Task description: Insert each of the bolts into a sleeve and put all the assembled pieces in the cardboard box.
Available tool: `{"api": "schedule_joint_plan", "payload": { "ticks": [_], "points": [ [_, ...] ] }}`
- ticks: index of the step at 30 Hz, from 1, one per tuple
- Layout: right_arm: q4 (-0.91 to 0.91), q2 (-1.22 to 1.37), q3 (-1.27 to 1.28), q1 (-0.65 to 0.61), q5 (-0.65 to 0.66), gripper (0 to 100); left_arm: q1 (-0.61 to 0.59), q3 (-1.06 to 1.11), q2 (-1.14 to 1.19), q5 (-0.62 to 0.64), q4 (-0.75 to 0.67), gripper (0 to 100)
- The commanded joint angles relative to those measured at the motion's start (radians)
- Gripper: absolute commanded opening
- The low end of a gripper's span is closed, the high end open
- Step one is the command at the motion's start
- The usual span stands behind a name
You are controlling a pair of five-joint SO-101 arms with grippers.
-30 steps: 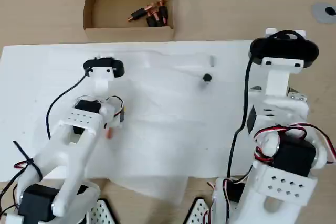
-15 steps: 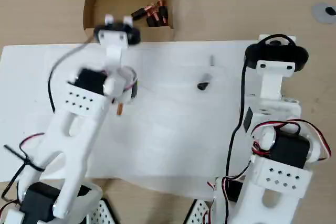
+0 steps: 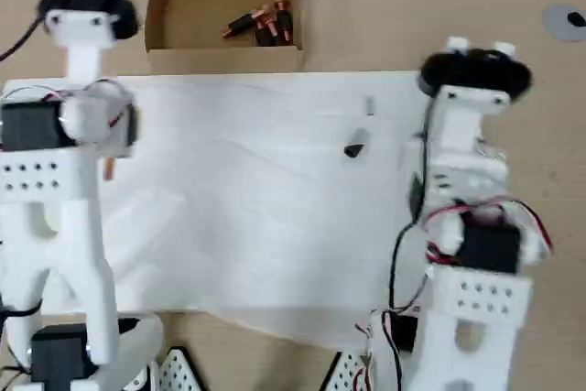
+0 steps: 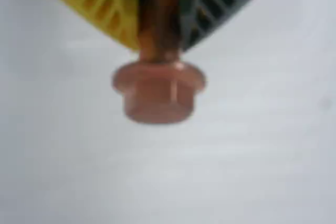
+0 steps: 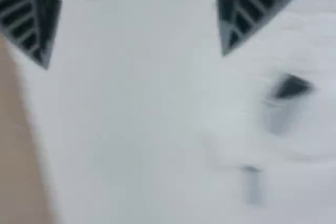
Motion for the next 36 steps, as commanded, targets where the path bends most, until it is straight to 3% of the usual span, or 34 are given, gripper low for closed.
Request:
{"api": "schedule_joint_plan", "payload": {
  "ticks": [1, 8, 16, 27, 36],
  "points": [
    [-0.104, 0.131, -0.015, -0.107, -0.066, 24.9, -0.064, 0.169, -0.018, -0.057, -0.06, 1],
    [-0.143, 0.519, -0.211, -0.133, -0.146, 24.9, -0.061, 0.486, -0.019, -0.058, -0.267, 1],
    [-0.143, 0.914, -0.472, -0.133, -0.147, 24.9, -0.063, 0.752, -0.019, -0.077, -0.506, 1],
    [-0.137, 1.334, -0.673, -0.137, -0.189, 25.0, -0.061, 0.786, -0.018, -0.091, -0.537, 1],
    [0.009, 1.56, -0.869, -0.14, -0.181, 24.9, -0.061, 0.789, -0.018, -0.091, -0.537, 1]
  ]
}}
